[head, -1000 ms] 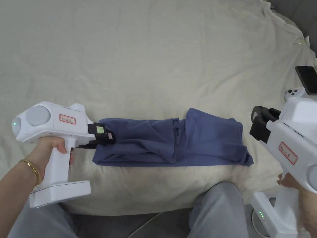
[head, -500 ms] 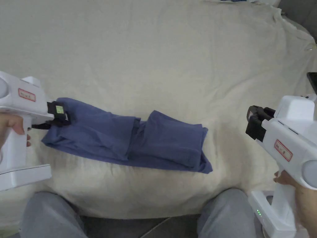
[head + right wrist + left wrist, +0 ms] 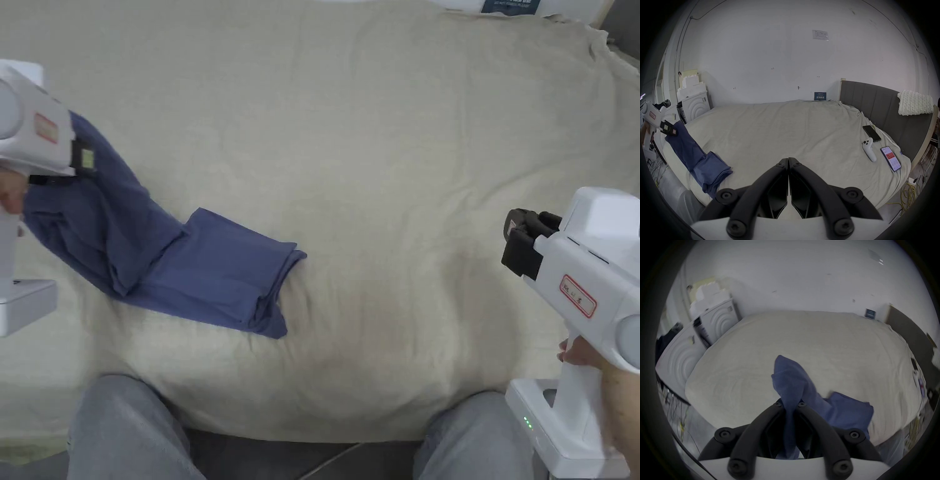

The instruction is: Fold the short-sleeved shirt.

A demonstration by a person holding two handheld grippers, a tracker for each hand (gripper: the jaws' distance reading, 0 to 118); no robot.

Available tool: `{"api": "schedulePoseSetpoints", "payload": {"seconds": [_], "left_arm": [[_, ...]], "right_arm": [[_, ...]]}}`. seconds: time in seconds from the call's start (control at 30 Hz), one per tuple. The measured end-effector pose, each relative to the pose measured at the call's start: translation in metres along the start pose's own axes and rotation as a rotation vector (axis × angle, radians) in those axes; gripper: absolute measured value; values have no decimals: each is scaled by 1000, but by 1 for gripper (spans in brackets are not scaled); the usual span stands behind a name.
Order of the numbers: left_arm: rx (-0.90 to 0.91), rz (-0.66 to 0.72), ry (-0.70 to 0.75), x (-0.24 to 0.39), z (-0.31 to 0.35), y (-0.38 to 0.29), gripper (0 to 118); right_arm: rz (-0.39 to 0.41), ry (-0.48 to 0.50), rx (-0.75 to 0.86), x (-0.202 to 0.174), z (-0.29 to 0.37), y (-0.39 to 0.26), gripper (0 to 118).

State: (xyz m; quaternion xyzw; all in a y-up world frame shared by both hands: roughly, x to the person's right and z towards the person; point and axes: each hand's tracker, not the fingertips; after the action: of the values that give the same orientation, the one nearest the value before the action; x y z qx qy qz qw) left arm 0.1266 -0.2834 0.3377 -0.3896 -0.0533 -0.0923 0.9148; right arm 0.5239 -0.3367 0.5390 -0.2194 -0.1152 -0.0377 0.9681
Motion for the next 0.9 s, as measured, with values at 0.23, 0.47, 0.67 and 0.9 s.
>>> {"api": "schedulePoseSetpoints", "payload": {"seconds": [0.23,0.47,0.67,0.9], "left_arm": [[-40,-97,-253,74,11,-11,6],[-127,-259,-274,156,-21,-40,6],[-260,-367,-274,212,-60,-70,6],[-328,-309,-446,213,-64,-66,87]], "right_arm": [[-17,-9,8,7,9,-5,0],[-51,-41,11,24,20,-12,0],[-59,-77,-3,36,32,-18,0],[-59,-93,-17,42,34,-21,0]]}}
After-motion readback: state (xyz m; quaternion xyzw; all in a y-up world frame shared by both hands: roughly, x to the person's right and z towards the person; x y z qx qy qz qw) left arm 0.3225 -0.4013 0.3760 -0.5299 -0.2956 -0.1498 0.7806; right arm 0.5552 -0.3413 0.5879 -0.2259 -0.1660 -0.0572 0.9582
